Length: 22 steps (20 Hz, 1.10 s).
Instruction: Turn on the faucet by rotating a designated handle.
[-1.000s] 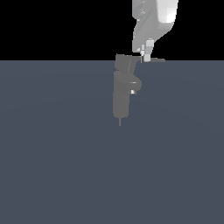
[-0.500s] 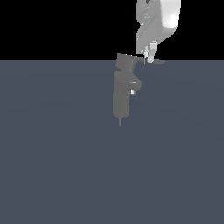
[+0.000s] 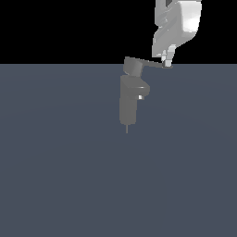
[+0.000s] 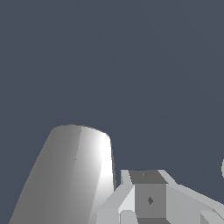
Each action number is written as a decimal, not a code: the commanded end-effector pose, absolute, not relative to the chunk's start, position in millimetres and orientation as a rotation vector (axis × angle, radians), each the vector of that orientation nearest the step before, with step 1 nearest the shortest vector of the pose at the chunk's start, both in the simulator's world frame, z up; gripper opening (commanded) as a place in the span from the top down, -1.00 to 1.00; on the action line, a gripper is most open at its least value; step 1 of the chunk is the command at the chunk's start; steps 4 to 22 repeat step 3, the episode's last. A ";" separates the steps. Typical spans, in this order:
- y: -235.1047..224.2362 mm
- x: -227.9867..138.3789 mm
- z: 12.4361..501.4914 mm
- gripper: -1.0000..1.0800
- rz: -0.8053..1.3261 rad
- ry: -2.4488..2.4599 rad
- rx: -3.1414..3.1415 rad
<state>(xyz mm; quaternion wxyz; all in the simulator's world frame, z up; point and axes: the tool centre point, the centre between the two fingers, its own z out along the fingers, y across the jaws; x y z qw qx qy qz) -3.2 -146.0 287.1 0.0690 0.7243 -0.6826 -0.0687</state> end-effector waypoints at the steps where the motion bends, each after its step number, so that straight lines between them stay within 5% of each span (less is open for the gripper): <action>1: -161.2 -0.8 283.7 1.00 -0.207 -2.071 2.160; 22: -163.5 0.9 283.5 1.00 -0.207 -2.072 2.160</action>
